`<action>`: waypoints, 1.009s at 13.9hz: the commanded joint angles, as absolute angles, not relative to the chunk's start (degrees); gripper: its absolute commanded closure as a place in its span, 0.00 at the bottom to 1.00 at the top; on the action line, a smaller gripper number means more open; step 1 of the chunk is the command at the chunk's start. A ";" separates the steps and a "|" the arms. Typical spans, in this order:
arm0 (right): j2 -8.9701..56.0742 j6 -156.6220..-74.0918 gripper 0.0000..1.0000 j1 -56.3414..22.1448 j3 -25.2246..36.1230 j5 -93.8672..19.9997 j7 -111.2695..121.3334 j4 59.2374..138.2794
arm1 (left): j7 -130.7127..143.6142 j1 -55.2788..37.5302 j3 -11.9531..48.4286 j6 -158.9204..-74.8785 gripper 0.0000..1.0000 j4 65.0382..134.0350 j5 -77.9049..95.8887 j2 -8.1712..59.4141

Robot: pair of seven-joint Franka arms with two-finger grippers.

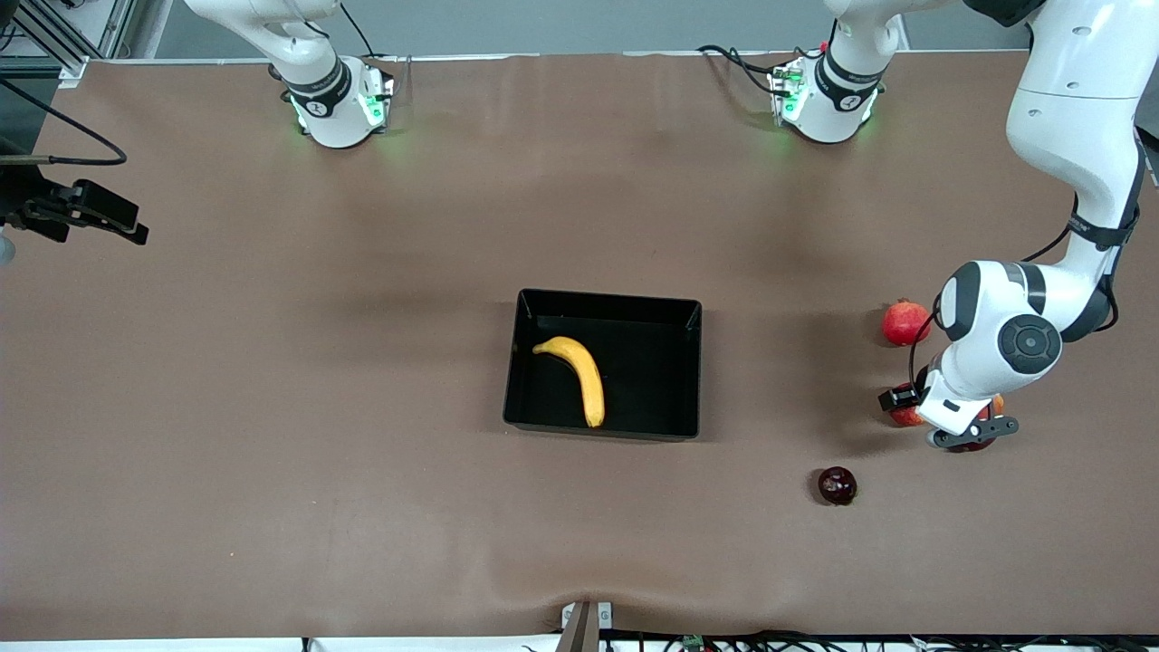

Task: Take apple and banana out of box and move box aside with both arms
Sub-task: 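Lower the apple onto the table beside the mango and open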

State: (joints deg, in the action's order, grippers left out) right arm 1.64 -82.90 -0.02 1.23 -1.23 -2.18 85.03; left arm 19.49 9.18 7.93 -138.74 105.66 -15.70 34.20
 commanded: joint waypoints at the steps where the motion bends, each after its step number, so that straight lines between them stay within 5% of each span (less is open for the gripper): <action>1: 1.67 -82.53 0.00 0.62 0.79 -1.32 -1.93 84.46 | 20.48 9.05 8.00 -139.48 0.25 104.77 -17.14 35.16; 2: 1.76 -82.53 0.00 0.62 0.79 -1.32 -1.93 84.46 | 20.57 9.05 8.00 -139.48 0.00 104.77 -17.14 35.07; 8: 1.76 -82.53 0.00 0.61 0.79 -1.23 -1.93 84.46 | 20.13 6.95 8.87 -131.86 0.00 102.05 -17.14 29.02; 14: 1.76 -82.53 0.00 0.44 0.79 -1.32 -1.93 84.46 | 27.21 6.59 20.19 -109.62 0.00 88.35 -14.77 26.89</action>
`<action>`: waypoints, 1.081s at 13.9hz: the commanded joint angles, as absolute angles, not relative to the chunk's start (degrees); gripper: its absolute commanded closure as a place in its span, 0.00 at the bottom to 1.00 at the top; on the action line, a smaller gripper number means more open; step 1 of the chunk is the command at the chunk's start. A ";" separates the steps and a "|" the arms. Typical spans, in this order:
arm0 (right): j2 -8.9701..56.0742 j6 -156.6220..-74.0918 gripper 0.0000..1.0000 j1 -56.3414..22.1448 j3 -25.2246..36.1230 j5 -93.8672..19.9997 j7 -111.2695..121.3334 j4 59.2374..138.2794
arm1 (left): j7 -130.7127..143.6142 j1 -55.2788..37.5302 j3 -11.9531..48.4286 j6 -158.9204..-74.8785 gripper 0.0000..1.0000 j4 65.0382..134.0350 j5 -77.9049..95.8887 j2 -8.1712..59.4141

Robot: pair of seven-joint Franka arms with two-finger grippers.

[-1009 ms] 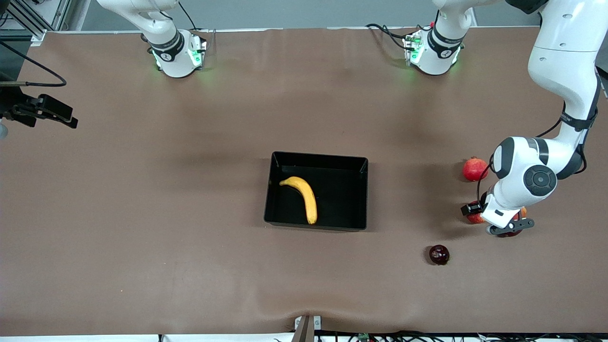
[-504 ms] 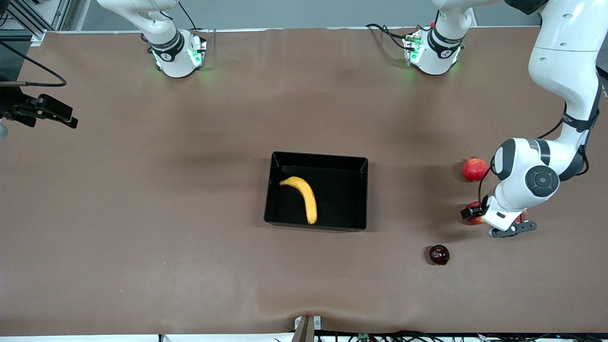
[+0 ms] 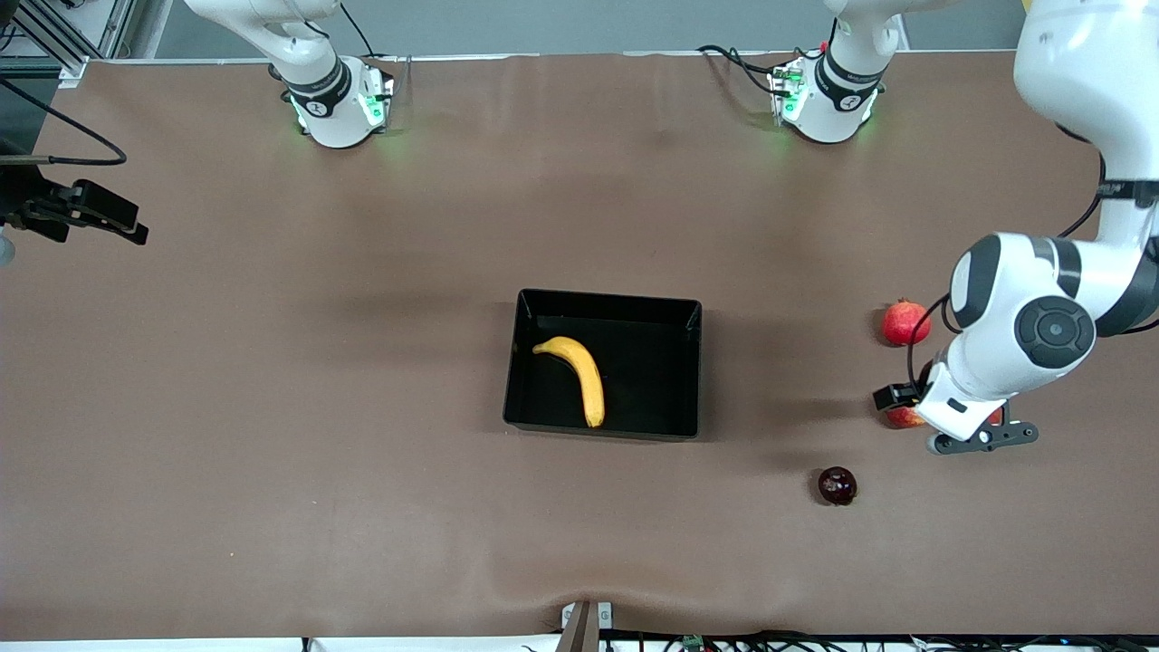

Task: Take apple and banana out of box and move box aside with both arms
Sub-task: 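Move the left gripper back into the box over the banana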

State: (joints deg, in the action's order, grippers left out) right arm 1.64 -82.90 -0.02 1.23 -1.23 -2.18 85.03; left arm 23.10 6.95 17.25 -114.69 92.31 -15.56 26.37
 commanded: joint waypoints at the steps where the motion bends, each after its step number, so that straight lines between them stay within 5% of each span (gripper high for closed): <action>1: 1.76 -82.53 0.00 0.35 0.79 -1.32 -1.93 84.46 | 30.47 6.33 22.30 -108.90 0.00 87.81 -14.77 26.89; 4: 1.76 -82.53 0.00 0.35 0.79 -1.32 -1.93 84.46 | 41.54 0.91 25.75 -108.90 0.00 86.67 -15.03 28.29; 11: 1.76 -82.53 0.00 0.53 0.79 -1.32 -1.93 84.46 | 54.82 -15.62 25.23 -109.42 0.00 71.39 -14.50 40.67; 15: 1.76 -82.53 0.00 0.44 0.79 -1.32 -1.93 84.46 | 57.65 -27.23 17.07 -113.81 0.00 69.35 -14.33 43.41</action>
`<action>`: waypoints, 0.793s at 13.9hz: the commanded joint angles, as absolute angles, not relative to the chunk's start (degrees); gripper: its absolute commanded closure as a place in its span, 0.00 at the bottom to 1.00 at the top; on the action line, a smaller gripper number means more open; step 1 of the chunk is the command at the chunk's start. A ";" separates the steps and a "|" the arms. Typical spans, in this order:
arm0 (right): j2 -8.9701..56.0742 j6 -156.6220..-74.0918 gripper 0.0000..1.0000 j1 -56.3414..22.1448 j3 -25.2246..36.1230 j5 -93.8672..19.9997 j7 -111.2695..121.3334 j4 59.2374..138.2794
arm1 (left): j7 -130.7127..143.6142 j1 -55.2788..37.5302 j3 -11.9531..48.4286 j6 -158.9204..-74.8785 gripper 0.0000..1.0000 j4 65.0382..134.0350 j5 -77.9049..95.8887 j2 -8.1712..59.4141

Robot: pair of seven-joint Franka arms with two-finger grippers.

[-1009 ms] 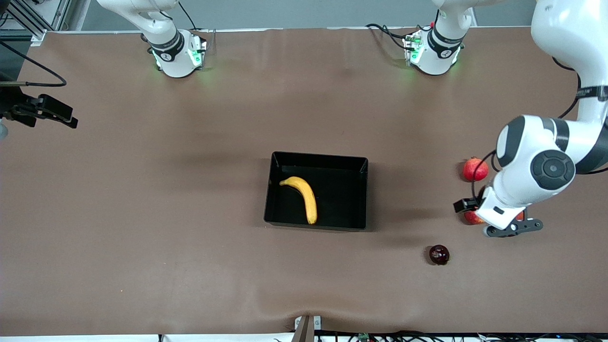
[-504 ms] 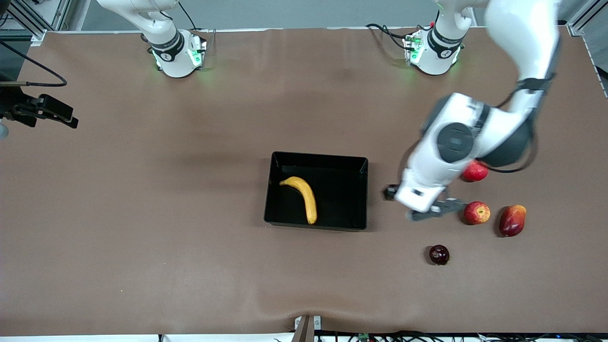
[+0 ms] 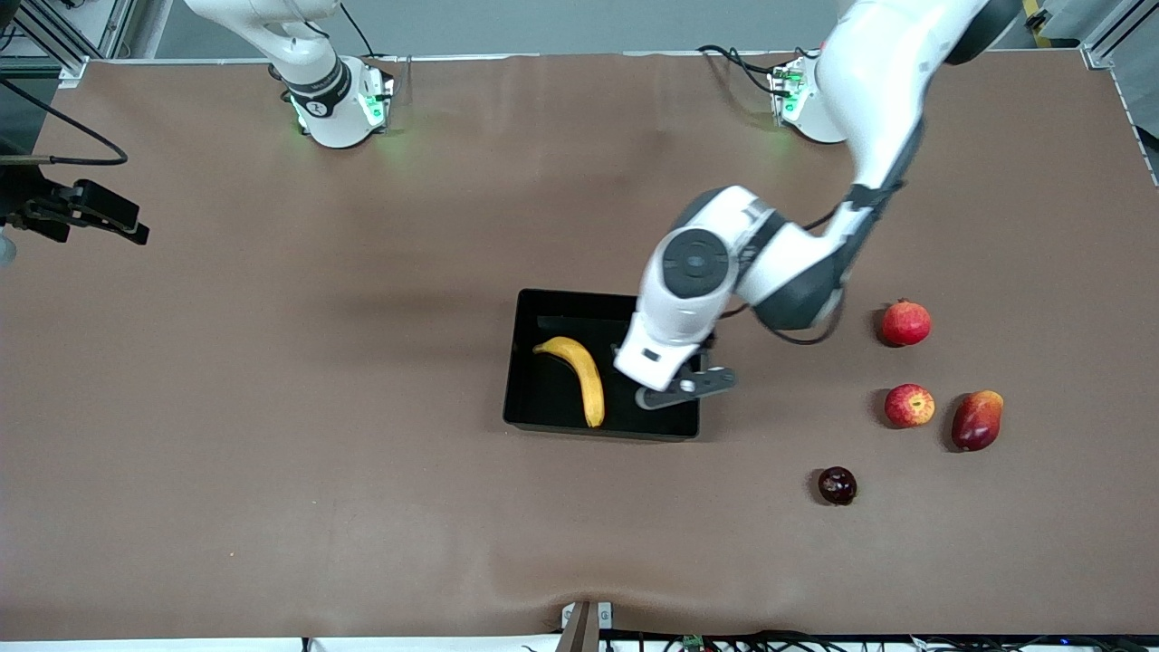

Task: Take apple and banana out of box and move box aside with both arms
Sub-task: 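Move the left gripper back into the box over the banana, then grasp the yellow banana with the left gripper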

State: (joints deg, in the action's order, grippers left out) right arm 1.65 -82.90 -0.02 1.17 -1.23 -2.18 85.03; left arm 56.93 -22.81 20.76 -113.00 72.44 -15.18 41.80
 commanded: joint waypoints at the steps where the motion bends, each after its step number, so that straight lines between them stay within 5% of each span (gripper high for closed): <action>1: 1.76 -82.53 0.00 0.53 0.79 -1.32 -1.93 84.46 | 57.83 -27.85 16.96 -115.04 0.00 69.26 -14.33 44.46; 11: 1.76 -82.53 0.00 0.53 0.79 -1.32 -1.93 84.46 | 62.93 -34.80 12.74 -126.47 0.00 67.24 -14.33 54.40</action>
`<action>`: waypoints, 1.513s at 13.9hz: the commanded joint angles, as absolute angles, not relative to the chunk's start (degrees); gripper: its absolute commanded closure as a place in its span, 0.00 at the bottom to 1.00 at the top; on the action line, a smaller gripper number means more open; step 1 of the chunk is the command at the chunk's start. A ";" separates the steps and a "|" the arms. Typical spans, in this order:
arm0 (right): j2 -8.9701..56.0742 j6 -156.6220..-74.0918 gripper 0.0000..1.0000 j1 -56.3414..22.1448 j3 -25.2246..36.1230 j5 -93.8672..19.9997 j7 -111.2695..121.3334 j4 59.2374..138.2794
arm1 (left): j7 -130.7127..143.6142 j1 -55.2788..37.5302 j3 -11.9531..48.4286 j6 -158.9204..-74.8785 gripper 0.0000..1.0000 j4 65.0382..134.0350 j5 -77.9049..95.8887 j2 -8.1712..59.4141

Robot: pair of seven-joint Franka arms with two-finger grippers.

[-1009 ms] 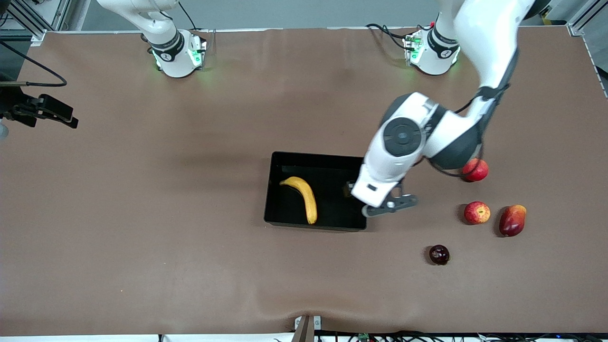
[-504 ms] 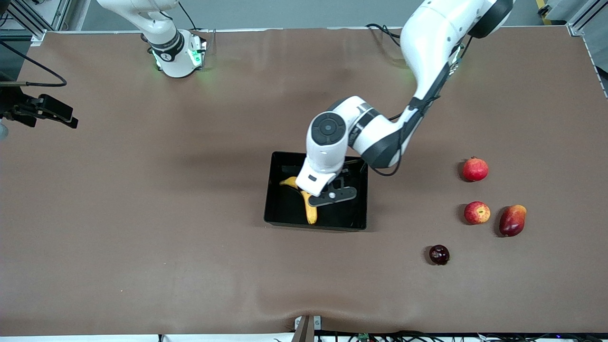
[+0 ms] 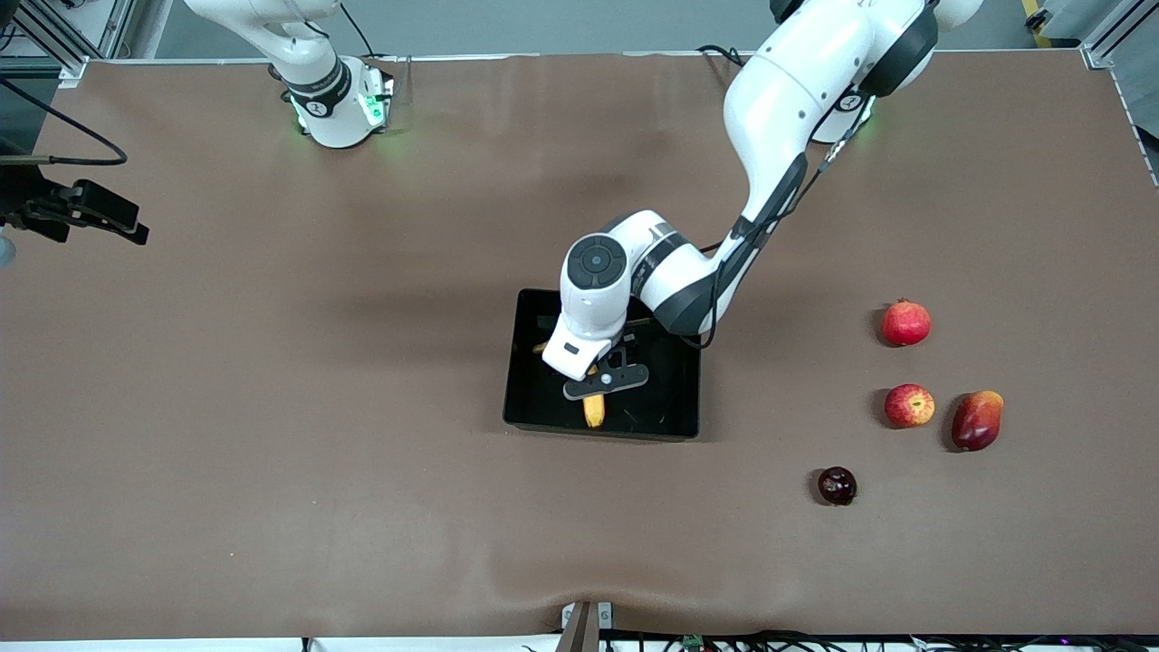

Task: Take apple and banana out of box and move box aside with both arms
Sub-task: 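Grasp the yellow banana with the left gripper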

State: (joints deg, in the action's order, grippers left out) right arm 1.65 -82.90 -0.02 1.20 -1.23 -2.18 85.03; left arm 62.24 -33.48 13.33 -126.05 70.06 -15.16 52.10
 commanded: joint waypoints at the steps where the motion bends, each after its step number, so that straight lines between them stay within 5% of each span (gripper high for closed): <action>1: 1.76 -82.53 0.00 0.53 0.79 -1.32 -1.93 84.46 | 63.80 -34.80 12.66 -127.26 0.00 67.24 -14.33 54.84; 9: 1.76 -82.53 0.00 0.62 0.79 -1.32 -1.93 84.46 | 64.43 -37.00 10.28 -131.40 0.01 67.24 -14.33 57.66; 13: 1.76 -82.53 0.00 0.53 0.79 -1.32 -1.93 84.46 | 64.78 -37.00 10.28 -131.40 0.94 67.32 -14.33 57.74; 14: 1.76 -82.53 0.00 0.53 0.79 -1.32 -1.93 84.46 | 64.69 -37.00 10.28 -131.31 1.00 67.41 -14.41 57.74; 21: 1.76 -82.62 0.00 0.53 0.79 -1.32 -1.93 84.46 | 64.25 -36.83 10.11 -129.82 1.00 67.41 -14.50 56.08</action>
State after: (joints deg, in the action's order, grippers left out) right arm 1.65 -82.90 -0.02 1.20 -1.23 -2.18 85.03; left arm 64.04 -36.13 10.96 -130.97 68.93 -15.15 56.40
